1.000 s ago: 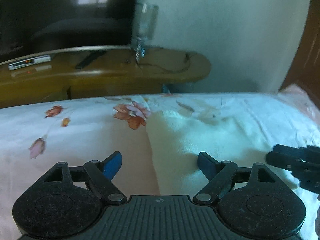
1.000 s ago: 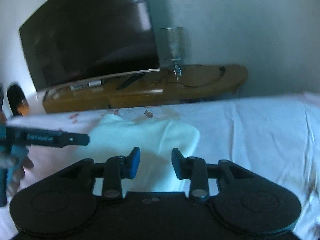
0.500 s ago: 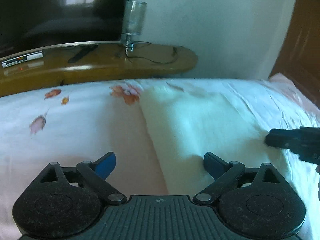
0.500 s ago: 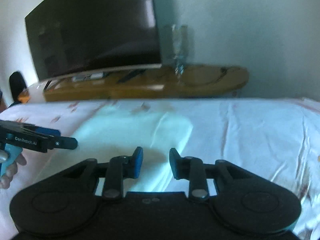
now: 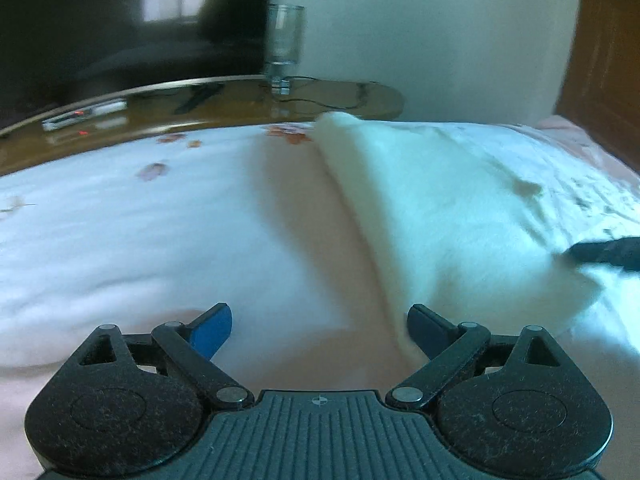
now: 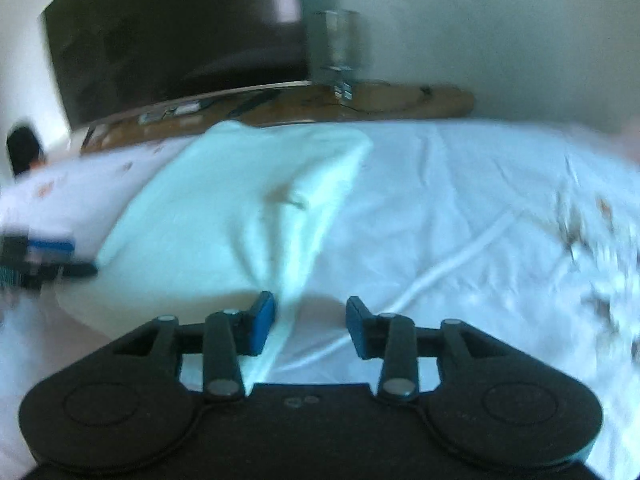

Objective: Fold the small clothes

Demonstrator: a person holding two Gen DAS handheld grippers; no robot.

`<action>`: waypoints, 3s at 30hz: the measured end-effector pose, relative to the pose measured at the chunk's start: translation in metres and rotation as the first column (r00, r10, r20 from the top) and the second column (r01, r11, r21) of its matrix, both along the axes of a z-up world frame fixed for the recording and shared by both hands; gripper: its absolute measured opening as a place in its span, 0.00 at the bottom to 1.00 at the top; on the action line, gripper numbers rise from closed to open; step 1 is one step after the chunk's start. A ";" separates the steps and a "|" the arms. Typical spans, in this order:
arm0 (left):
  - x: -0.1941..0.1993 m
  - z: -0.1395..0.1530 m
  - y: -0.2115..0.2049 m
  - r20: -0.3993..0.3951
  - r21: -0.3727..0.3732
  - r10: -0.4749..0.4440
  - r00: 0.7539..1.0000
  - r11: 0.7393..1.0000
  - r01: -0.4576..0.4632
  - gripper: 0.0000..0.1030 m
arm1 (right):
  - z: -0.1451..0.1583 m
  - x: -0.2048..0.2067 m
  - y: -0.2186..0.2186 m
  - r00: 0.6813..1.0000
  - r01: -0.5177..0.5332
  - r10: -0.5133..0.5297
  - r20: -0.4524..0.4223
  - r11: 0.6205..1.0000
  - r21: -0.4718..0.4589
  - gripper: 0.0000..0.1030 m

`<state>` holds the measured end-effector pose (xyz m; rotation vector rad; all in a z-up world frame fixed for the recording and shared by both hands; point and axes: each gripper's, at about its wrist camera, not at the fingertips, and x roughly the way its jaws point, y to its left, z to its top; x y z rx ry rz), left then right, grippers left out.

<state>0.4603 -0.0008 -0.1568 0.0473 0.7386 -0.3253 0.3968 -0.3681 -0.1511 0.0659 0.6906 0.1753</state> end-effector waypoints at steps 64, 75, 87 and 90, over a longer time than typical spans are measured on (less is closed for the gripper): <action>0.078 0.079 -0.056 -0.004 -0.170 -0.118 0.993 0.979 0.116 0.34 | 0.054 0.082 0.020 0.987 -0.158 0.148 0.057 0.947 0.281 0.28; 0.027 0.116 0.047 0.034 -0.094 -0.020 0.999 0.995 0.023 0.34 | 0.082 0.054 0.115 0.957 -0.289 0.275 0.092 0.918 0.271 0.28; -0.008 0.060 0.163 -0.105 -0.055 0.149 0.983 0.986 -0.155 0.34 | 0.034 0.048 0.221 0.914 -0.383 0.405 0.003 0.860 0.338 0.28; -0.012 0.026 0.189 -0.157 -0.124 0.203 0.967 0.967 -0.223 0.55 | 0.000 0.059 0.226 0.923 -0.327 0.375 -0.080 0.878 0.349 0.29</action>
